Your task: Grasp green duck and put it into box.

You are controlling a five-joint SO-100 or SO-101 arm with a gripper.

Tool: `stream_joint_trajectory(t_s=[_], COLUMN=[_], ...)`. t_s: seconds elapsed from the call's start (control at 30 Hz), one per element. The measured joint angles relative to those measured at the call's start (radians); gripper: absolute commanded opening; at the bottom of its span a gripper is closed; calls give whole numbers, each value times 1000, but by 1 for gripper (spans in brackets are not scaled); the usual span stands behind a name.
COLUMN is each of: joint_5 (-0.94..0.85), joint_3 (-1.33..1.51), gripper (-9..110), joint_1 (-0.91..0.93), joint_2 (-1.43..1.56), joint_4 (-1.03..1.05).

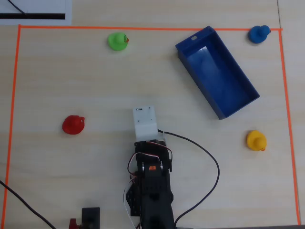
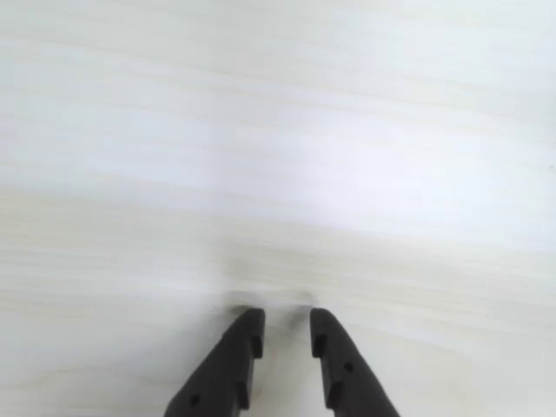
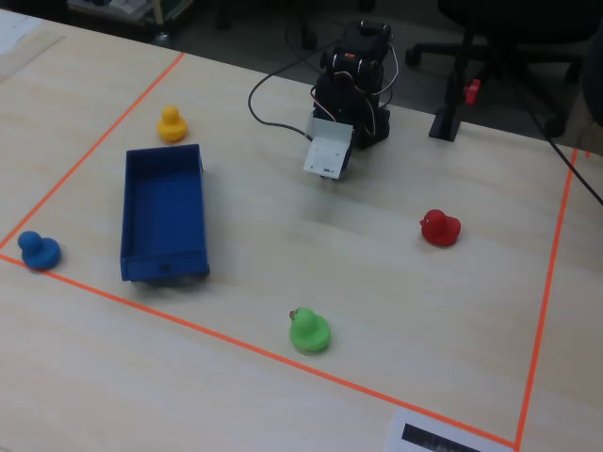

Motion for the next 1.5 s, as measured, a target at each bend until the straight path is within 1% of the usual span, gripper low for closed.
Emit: stream_joint_trajectory(t_s=[0.43, 0.83, 1.0, 1.2, 1.33, 1.5], joint_5=[0, 0, -2, -11, -17, -20], joint_3=[0, 0, 0, 0, 3, -2], gripper=[4, 7, 0, 0, 0, 0], joint_1=[0, 0, 0, -26, -44, -44], joint_2=[0, 0, 0, 0, -15, -149], joint_4=[0, 0, 0, -9, -121, -351])
